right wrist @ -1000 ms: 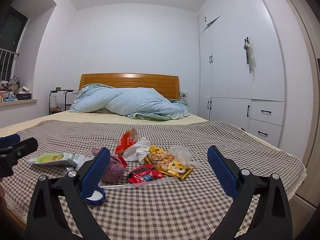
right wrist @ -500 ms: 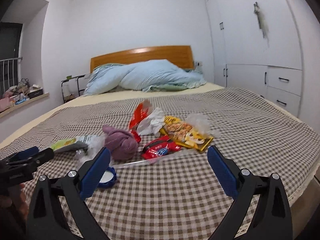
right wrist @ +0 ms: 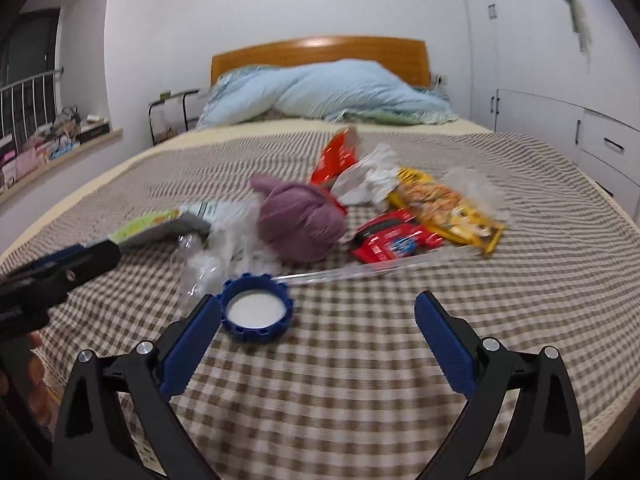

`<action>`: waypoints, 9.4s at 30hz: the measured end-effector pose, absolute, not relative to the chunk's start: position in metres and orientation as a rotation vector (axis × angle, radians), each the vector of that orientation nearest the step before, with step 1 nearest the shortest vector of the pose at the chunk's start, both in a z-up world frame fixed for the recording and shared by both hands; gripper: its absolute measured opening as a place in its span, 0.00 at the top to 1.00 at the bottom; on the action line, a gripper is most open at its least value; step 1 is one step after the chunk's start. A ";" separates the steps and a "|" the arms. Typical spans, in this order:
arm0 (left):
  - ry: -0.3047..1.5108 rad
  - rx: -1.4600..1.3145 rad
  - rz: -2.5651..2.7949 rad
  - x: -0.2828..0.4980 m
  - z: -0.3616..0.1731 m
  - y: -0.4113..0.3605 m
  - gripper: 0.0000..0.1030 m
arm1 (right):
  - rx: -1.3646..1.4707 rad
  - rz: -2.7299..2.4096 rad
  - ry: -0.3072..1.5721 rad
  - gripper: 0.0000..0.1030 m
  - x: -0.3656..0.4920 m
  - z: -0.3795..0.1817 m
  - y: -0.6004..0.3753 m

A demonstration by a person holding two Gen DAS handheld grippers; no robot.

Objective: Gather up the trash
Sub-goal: 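Grasp the blue bottle cap with the right tool while the left tool approaches a clear bag, then grasp the crumpled clear plastic bag with the left tool, then lift the clear bag with the left tool while the right tool lifts the cap, then carry both held items down beside the bed toward the trash bag, then lower the clear bag and blue cap into the trash bag opening, then open the right tool to drop the blue cap while the left tool releases the clear bag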

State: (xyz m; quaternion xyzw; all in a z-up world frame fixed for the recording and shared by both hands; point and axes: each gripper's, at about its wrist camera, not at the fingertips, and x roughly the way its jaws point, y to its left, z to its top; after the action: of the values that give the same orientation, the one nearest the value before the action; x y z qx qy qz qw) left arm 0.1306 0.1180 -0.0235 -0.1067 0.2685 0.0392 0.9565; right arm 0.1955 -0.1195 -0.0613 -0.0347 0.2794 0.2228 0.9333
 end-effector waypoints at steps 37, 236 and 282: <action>0.785 -0.205 0.024 0.207 -0.053 0.083 0.26 | 0.044 0.347 0.584 0.55 0.216 -0.062 -0.150; 1.398 -0.298 -0.011 0.031 -0.253 0.006 0.26 | -0.285 0.397 1.377 0.55 0.055 -0.257 -0.196; 1.490 -0.389 0.192 -0.002 -0.278 0.070 0.07 | -0.389 0.552 1.563 0.40 0.038 -0.307 -0.134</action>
State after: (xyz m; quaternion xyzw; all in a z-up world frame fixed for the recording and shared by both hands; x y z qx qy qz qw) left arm -0.0021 0.0700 -0.2780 -0.1758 0.6724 0.0868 0.7138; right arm 0.0377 -0.1340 -0.3070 -0.1720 0.6903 0.2440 0.6591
